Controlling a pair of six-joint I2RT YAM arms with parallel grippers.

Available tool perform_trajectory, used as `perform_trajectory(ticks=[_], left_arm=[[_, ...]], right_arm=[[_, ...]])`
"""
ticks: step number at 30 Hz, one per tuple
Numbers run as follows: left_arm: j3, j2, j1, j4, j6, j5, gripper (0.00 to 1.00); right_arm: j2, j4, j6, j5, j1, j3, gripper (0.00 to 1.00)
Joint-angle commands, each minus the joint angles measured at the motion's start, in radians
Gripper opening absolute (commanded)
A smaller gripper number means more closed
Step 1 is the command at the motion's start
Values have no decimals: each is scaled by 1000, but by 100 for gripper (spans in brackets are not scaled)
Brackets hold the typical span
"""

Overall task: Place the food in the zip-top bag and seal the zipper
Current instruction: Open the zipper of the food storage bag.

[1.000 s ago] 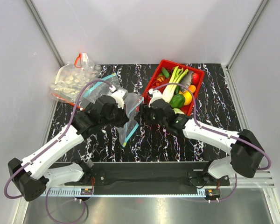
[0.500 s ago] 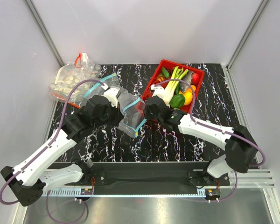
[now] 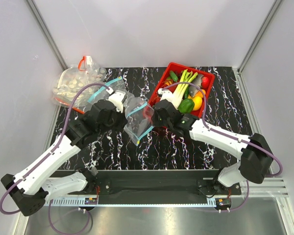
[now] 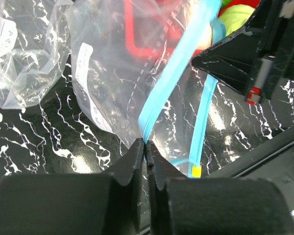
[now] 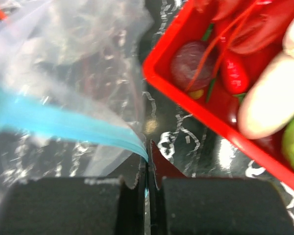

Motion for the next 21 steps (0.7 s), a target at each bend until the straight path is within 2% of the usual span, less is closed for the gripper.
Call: perform_trajectory(ticks=[1, 9, 17, 21], left_arm=[[14, 27, 0, 63, 22, 28, 11], [-10, 78, -3, 132, 28, 4, 23], [-58, 69, -4, 221, 20, -13, 53], [-53, 93, -6, 248, 13, -19, 57]], right_arm=[[-9, -34, 14, -75, 17, 92, 0], [6, -45, 66, -138, 18, 117, 0], [1, -21, 83, -175, 20, 109, 0], [-2, -18, 91, -179, 20, 109, 0]])
